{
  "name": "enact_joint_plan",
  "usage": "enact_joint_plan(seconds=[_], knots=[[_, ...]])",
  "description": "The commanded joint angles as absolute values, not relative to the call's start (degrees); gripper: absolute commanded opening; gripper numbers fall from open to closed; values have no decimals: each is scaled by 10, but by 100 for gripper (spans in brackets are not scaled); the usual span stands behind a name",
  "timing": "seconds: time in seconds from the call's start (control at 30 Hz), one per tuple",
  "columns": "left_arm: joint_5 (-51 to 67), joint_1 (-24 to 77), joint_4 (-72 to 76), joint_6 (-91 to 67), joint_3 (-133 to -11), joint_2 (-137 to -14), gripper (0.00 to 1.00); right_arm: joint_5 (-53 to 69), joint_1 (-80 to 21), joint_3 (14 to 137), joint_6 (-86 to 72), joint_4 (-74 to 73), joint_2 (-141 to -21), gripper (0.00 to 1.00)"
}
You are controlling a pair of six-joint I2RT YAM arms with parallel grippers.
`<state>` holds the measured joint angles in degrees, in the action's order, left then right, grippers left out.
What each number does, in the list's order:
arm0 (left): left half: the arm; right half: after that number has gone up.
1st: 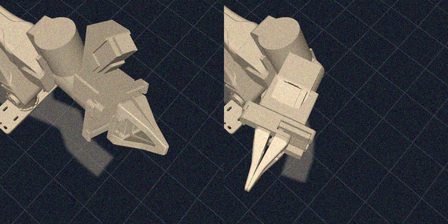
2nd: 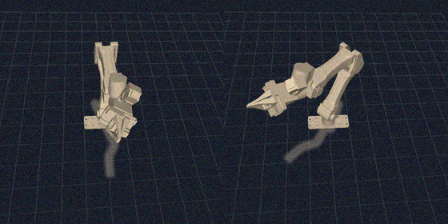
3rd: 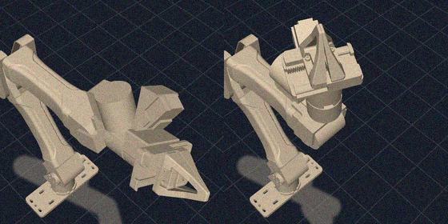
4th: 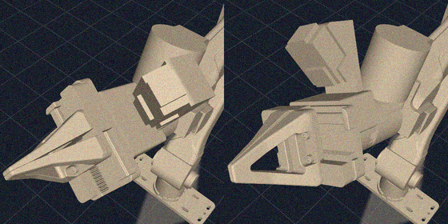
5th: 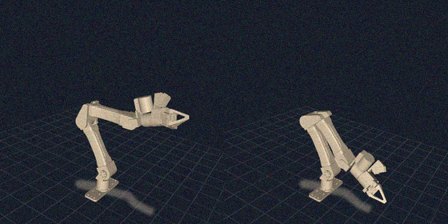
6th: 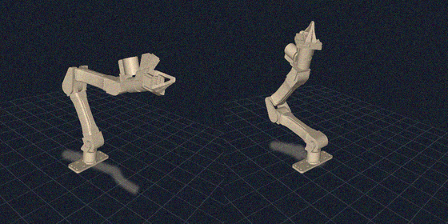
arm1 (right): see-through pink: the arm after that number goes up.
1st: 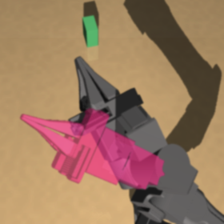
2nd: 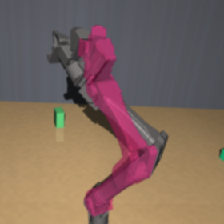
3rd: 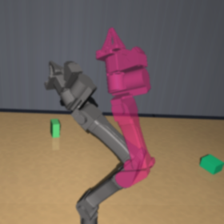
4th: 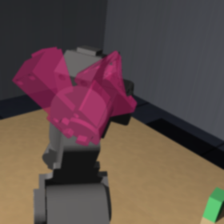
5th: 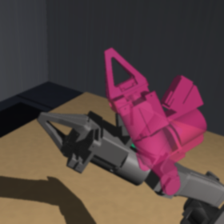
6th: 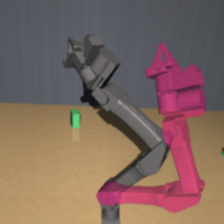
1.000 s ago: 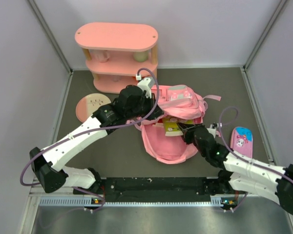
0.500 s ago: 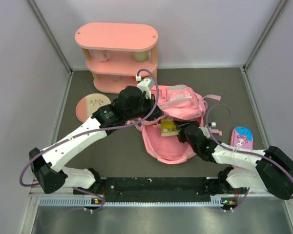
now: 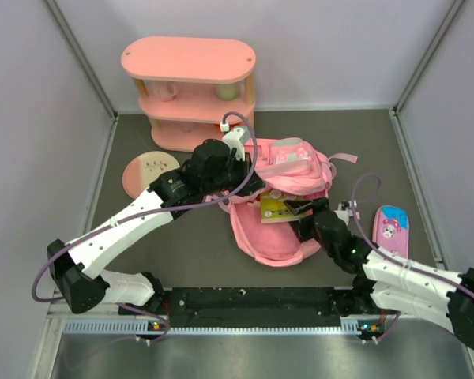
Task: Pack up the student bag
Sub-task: Place the book in the student bag.
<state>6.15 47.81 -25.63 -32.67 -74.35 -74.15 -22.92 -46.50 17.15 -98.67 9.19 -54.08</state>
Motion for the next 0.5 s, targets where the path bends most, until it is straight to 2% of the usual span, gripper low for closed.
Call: enact_joint_plan(seconds=[0.0,0.07,0.1,0.23,0.27,0.37,0.47], knots=[[64,480,-174,-331,-751,-721,0,-262,-469,135,-976,67,-481,58],[65,480,-167,-333,-749,-718,0,-305,-468,122,-967,78,-464,45],[66,480,-164,-335,-747,-718,0,-313,-461,114,-960,96,-461,34],[71,480,-163,-338,-744,-718,0,-274,-434,127,-937,125,-489,4],[72,480,-162,-340,-744,-718,0,-271,-435,132,-938,132,-501,0],[76,481,-160,-345,-741,-717,0,-246,-434,137,-922,239,-550,0],[77,481,-160,-350,-739,-715,0,-229,-434,171,-939,276,-601,0]])
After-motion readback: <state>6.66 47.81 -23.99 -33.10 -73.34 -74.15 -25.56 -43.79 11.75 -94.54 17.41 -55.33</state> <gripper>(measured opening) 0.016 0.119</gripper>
